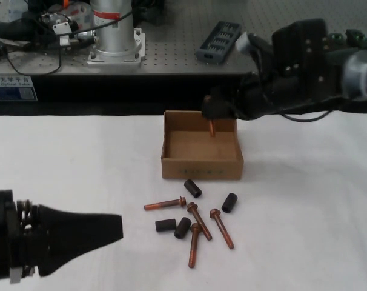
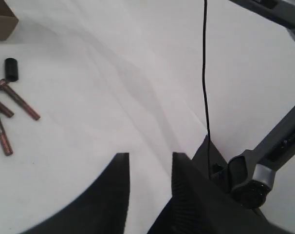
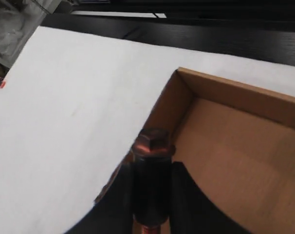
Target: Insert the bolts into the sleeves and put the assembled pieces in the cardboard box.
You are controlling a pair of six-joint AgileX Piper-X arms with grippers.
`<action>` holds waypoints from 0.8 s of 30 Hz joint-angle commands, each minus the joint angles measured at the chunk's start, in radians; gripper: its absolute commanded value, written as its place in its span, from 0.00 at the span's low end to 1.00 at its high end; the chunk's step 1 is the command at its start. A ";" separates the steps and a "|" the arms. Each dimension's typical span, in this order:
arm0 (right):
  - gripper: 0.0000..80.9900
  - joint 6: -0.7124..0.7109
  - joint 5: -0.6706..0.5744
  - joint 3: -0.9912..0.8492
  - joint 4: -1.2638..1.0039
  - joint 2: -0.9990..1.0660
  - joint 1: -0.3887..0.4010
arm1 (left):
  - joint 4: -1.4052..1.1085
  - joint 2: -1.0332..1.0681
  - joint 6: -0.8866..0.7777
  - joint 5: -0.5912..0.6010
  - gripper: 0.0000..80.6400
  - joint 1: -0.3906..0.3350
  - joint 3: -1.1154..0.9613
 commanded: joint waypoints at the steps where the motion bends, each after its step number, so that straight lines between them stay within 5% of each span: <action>1: 0.02 0.008 0.003 -0.089 0.011 0.067 -0.013 | 0.015 -0.014 0.053 -0.020 0.28 0.002 0.003; 18: 0.02 -0.050 0.052 -0.236 0.202 0.227 -0.015 | 0.021 -0.014 0.085 -0.069 0.28 0.002 0.003; 24: 0.47 -0.069 0.009 -0.238 0.245 0.222 -0.015 | 0.021 -0.014 0.085 -0.070 0.28 0.002 0.003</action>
